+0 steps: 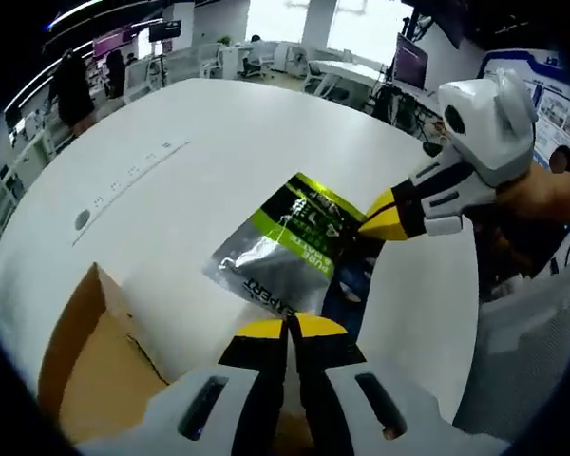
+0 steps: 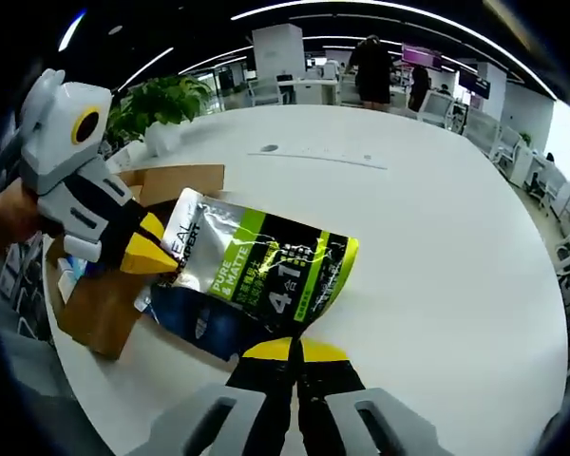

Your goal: Operate the shoe box by opening the lid, removing the specified soft item, and placing it in the target area until the item is outside and the box remains undamaged.

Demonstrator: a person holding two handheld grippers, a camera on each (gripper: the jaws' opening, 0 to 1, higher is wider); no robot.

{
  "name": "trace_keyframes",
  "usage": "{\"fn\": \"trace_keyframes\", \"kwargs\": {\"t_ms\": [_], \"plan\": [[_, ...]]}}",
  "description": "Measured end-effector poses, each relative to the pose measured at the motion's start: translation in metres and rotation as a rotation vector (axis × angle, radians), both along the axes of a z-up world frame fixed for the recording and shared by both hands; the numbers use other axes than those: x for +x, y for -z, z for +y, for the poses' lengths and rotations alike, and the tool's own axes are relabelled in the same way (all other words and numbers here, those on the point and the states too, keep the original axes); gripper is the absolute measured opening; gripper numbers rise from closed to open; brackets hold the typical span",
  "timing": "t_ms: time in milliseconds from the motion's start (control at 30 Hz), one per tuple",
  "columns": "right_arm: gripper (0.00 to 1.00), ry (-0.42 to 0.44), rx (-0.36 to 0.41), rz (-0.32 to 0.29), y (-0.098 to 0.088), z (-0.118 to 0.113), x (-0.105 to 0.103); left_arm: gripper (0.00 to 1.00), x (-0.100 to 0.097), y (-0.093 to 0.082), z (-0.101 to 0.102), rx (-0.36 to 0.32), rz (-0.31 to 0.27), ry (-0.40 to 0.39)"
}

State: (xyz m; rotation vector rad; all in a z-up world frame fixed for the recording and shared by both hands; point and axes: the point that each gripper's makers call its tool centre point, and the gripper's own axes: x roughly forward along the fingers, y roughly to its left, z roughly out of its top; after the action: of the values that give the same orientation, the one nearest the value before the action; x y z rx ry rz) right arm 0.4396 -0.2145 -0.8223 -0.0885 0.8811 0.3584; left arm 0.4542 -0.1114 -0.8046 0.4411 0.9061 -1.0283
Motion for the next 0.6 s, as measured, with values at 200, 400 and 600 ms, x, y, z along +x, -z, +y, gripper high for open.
{"fn": "trace_keyframes", "kwargs": {"t_ms": [200,400,600], "plan": [[0.0,0.007,-0.009,-0.01,0.008,-0.001,0.001,0.0,0.002,0.007,-0.003,0.084,-0.045,0.063],[0.0,0.019,-0.015,-0.018,0.013,-0.004,0.003,0.0,0.002,0.019,-0.008,0.199,-0.09,0.145],[0.0,0.023,-0.015,-0.021,0.017,-0.007,0.002,0.0,0.002,0.03,-0.011,0.261,-0.103,0.183]]}}
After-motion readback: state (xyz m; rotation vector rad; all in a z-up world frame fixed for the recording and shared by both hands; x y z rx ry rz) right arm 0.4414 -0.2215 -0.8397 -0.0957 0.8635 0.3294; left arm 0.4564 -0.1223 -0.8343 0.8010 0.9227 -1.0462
